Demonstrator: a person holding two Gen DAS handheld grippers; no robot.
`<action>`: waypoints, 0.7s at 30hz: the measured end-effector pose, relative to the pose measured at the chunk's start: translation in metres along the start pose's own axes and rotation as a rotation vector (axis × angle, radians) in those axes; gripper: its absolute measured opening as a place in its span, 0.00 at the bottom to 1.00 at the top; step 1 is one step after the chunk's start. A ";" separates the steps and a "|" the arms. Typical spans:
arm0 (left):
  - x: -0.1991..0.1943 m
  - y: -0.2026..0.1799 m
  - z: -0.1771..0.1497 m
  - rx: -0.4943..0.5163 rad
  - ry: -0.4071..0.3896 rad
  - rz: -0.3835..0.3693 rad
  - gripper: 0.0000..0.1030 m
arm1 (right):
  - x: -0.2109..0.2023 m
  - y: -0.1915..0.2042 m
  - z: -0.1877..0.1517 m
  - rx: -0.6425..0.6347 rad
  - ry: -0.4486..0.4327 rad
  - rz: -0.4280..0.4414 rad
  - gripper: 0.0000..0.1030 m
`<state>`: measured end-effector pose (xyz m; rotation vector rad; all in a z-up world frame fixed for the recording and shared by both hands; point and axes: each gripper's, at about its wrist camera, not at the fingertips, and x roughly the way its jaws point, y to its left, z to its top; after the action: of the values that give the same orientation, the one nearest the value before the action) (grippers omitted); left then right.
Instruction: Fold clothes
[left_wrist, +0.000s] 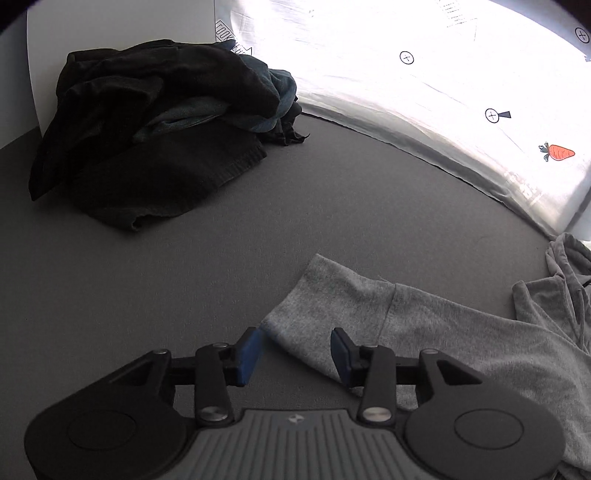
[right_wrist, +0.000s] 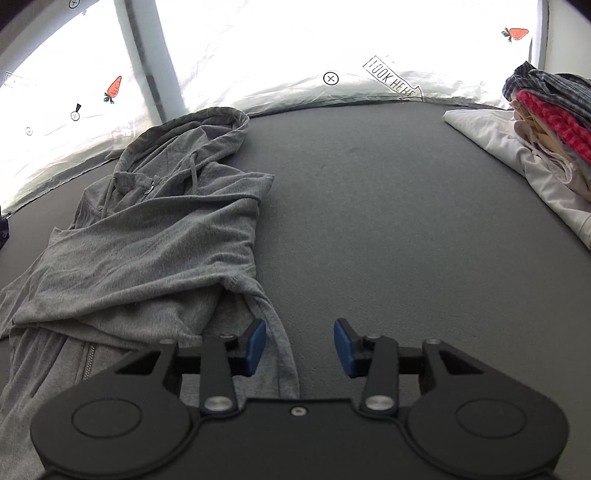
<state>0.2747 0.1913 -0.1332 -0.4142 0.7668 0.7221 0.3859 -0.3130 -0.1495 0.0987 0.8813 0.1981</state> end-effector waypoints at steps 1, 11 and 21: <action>0.001 0.001 -0.002 0.002 0.005 -0.004 0.49 | -0.004 0.000 0.003 0.014 -0.005 0.022 0.39; 0.018 0.010 -0.004 0.007 0.039 0.024 0.60 | 0.012 0.023 0.049 -0.003 -0.019 0.143 0.23; 0.025 0.009 -0.001 0.048 0.023 0.038 0.77 | 0.084 0.048 0.085 -0.080 0.063 0.142 0.22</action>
<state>0.2801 0.2080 -0.1533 -0.3658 0.8144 0.7344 0.4977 -0.2489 -0.1514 0.0807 0.9286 0.3704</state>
